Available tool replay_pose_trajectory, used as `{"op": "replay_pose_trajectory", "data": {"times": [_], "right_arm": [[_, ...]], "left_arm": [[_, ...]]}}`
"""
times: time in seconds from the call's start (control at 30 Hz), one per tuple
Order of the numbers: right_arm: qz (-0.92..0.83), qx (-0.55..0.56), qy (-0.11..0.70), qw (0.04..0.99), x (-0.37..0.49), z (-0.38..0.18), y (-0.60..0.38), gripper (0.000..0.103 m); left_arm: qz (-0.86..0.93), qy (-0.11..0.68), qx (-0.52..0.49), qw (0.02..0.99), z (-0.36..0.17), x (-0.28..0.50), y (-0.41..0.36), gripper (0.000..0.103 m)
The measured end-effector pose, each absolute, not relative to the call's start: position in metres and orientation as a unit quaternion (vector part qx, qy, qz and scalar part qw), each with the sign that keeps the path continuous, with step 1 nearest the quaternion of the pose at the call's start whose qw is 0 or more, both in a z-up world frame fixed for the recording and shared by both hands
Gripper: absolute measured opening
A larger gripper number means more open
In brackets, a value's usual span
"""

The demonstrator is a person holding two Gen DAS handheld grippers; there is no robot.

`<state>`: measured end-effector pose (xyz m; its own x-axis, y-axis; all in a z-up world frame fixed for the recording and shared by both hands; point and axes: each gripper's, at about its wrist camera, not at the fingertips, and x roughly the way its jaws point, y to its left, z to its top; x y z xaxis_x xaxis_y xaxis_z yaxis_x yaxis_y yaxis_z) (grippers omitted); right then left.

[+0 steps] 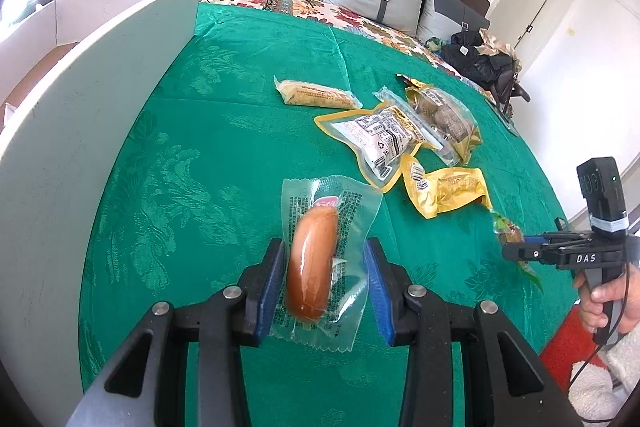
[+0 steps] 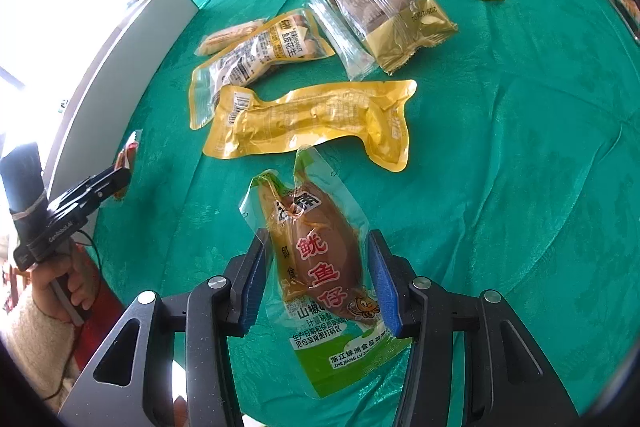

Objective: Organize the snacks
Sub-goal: 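Carry both held packs into the white box and open both tools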

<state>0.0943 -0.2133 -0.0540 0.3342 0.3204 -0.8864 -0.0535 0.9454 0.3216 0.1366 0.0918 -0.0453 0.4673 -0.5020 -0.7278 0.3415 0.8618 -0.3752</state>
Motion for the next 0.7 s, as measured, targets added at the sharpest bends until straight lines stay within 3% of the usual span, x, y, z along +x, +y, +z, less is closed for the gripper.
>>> {"op": "replay_pose_trajectory", "data": {"times": [0.2,0.43,0.5,0.53,0.6,0.67,0.7], "right_arm": [[0.179,0.193,0.537,0.801,0.115,-0.013,-0.172,0.05],[0.338,0.205,0.468,0.791,0.178,0.1,0.0,0.051],[0.375,0.212,0.462,0.775,0.191,0.118,0.053,0.053],[0.385,0.211,0.46,0.772,0.195,0.124,0.075,0.063],[0.387,0.199,0.456,0.776,0.201,0.133,0.109,0.068],[0.387,0.195,0.447,0.782,0.199,0.139,0.118,0.069],[0.386,0.194,0.442,0.786,0.197,0.139,0.114,0.069]], "left_arm": [[-0.253,0.408,-0.18,0.858,0.017,0.132,0.143,0.039],[-0.123,0.366,-0.17,0.907,0.08,0.138,0.266,0.041],[-0.059,0.376,-0.153,0.912,0.08,0.139,0.302,0.048],[-0.022,0.383,-0.14,0.913,0.078,0.14,0.317,0.055],[0.024,0.392,-0.117,0.912,0.071,0.136,0.342,0.068],[0.054,0.395,-0.114,0.91,0.063,0.127,0.36,0.08],[0.06,0.395,-0.121,0.909,0.057,0.122,0.367,0.08]]}}
